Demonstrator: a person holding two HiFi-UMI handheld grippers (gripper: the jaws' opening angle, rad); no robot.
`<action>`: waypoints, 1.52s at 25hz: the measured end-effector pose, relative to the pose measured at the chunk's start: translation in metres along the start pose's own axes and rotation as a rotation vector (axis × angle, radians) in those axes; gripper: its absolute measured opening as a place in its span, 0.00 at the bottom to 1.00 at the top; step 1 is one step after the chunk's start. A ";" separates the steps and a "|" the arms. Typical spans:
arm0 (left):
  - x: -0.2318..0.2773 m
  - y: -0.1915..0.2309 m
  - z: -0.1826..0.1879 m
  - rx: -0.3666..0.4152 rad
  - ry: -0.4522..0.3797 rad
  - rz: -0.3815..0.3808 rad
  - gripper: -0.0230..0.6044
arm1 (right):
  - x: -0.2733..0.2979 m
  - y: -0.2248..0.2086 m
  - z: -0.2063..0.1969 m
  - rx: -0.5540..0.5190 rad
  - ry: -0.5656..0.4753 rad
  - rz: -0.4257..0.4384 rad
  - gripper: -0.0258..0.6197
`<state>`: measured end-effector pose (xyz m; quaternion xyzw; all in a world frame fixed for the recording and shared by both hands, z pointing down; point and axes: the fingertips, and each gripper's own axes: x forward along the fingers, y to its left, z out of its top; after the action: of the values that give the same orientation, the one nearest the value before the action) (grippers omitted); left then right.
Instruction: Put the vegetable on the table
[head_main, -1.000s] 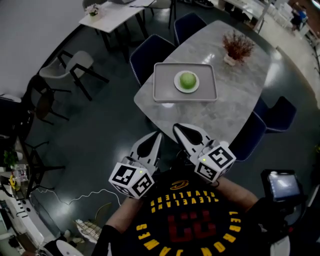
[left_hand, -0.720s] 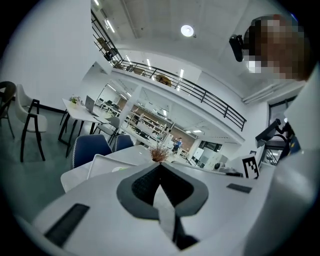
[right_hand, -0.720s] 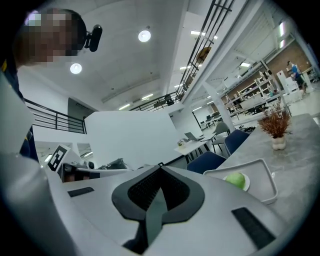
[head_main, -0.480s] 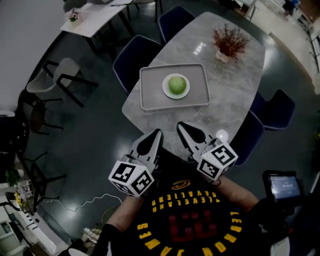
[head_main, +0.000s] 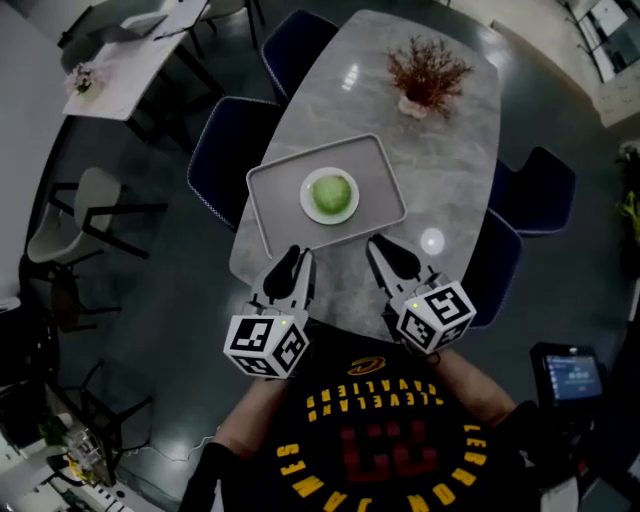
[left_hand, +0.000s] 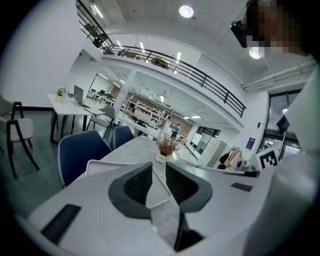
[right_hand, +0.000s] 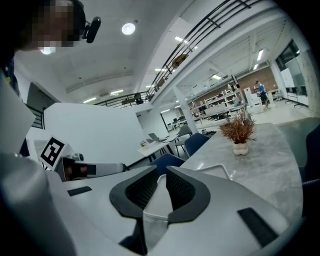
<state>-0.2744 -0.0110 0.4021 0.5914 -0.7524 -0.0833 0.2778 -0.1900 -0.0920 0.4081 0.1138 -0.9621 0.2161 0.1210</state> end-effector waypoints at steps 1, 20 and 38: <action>0.008 0.006 -0.001 0.000 0.020 -0.006 0.15 | 0.003 -0.008 -0.003 0.002 0.008 -0.032 0.13; 0.124 0.116 -0.072 -0.128 0.470 -0.053 0.16 | 0.092 -0.113 -0.103 0.198 0.316 -0.273 0.16; 0.171 0.154 -0.136 -0.199 0.665 -0.028 0.16 | 0.123 -0.159 -0.159 0.336 0.496 -0.394 0.16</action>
<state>-0.3590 -0.0996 0.6397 0.5665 -0.6008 0.0374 0.5628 -0.2341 -0.1823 0.6445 0.2596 -0.8140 0.3647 0.3700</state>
